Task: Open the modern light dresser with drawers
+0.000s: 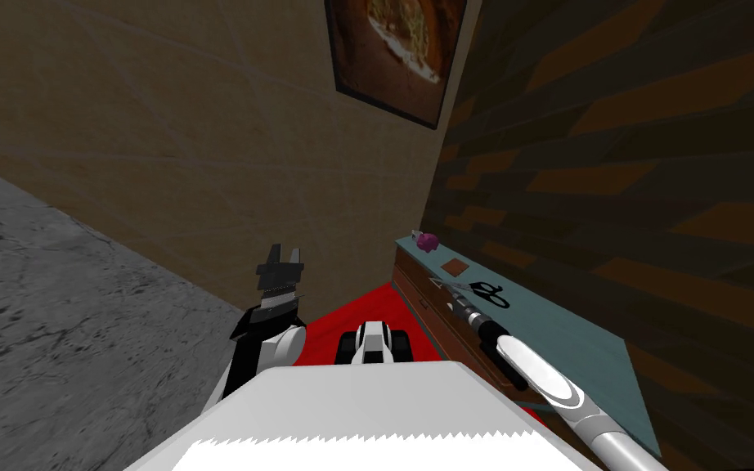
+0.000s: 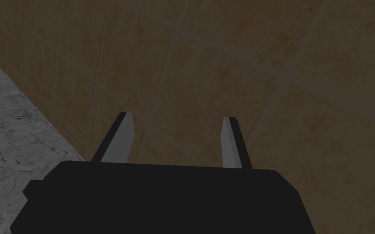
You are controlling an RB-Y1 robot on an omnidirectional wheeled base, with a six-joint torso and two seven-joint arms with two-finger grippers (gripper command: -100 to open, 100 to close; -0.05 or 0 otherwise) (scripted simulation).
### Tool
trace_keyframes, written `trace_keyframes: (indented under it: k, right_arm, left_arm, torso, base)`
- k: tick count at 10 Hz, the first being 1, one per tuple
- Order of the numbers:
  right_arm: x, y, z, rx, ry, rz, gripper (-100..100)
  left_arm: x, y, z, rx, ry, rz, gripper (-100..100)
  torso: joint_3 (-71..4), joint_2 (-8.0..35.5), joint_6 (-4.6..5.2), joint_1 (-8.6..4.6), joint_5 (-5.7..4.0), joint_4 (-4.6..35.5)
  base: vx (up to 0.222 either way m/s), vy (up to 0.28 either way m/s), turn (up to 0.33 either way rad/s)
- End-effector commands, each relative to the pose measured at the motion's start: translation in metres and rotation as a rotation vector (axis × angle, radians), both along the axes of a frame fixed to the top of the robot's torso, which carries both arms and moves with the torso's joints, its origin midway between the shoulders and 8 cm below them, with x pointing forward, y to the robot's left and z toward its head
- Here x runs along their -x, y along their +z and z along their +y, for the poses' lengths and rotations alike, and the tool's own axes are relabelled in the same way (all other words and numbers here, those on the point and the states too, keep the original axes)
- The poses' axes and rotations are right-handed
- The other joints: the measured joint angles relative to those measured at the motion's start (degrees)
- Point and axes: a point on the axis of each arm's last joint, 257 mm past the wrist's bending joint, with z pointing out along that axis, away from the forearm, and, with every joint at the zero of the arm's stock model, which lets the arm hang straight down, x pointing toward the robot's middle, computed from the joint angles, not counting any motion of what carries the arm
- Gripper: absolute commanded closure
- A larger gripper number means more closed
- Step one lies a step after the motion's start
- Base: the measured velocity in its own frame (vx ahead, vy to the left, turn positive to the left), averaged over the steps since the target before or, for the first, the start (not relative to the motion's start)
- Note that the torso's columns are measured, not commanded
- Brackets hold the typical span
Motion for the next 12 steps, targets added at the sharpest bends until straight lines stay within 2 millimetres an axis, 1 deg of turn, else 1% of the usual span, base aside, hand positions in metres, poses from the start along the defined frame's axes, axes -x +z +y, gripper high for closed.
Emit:
trace_keyframes:
  k: [1, 2, 3, 5, 6, 8, 9, 10, 11, 12]
  right_arm:
    - [0.002, -0.005, -0.009, 0.085, 0.033, 0.022, -100]
    - [0.002, -0.005, -0.009, 0.085, 0.033, 0.022, -100]
    - [0.006, -0.008, -0.02, 0.163, 0.061, 0.043, -100]
    - [0.006, -0.008, -0.02, 0.163, 0.061, 0.043, -100]
    - [0.009, -0.01, -0.031, 0.235, 0.087, 0.062, -100]
    - [0.009, -0.01, -0.03, 0.23, 0.087, 0.06, -100]
    - [0.007, -0.013, -0.038, 0.23, 0.066, 0.063, -100]
    - [0.006, -0.015, -0.043, 0.229, 0.053, 0.064, -100]
    - [0.006, -0.015, -0.043, 0.229, 0.053, 0.064, -100]
    - [0.004, -0.018, -0.05, 0.229, 0.033, 0.067, -100]
  left_arm:
    - [0.0, 0.0, 0.0, 0.0, 0.0, 0.0, 0]
    - [0.0, 0.0, 0.0, 0.0, 0.0, 0.0, 0]
    - [0.0, 0.0, 0.0, 0.0, 0.0, 0.0, 0]
    - [0.0, 0.0, 0.0, 0.0, 0.0, 0.0, 0]
    - [0.0, 0.0, 0.0, 0.0, 0.0, 0.0, 0]
    - [0.0, 0.0, 0.0, 0.0, 0.0, 0.0, 0]
    - [0.0, 0.0, 0.0, 0.0, 0.0, 0.0, 0]
    - [0.0, 0.0, 0.0, 0.0, 0.0, 0.0, 0]
    - [0.0, 0.0, 0.0, 0.0, 0.0, 0.0, 0]
    - [0.0, 0.0, 0.0, 0.0, 0.0, 0.0, 0]
  torso:
    - [0.02, 0.05, 0.02, -0.06, 0.0, 0.01]
    - [0.05, 0.09, 0.01, -0.08, -0.02, 0.02]
    - [0.07, 0.11, 0.03, -0.11, -0.02, 0.03]
    - [0.03, 0.05, 0.03, -0.02, 0.01, 0.01]
    - [0.04, 0.09, 0.04, -0.09, -0.01, 0.02]
    - [0.02, 0.06, 0.03, -0.02, 0.0, 0.01]
    - [0.05, 0.11, 0.03, -0.07, -0.01, 0.02]
    - [0.09, 0.16, -0.01, -0.09, -0.02, 0.04]
    - [0.09, 0.16, 0.01, -0.07, -0.02, 0.05]
    - [0.07, 0.12, 0.06, -0.06, -0.01, 0.03]
  base:
    - [0.014, 0.039, 0.069]
    - [0.012, 0.025, 0.042]
    - [0.021, 0.046, 0.105]
    - [0.02, 0.03, 0.031]
    - [0.022, 0.027, 0.106]
    - [0.018, 0.023, 0.028]
    - [-0.013, 0.004, 0.14]
    - [-0.027, 0.002, 0.18]
    - [-0.022, -0.002, 0.049]
    - [-0.023, -0.004, 0.121]
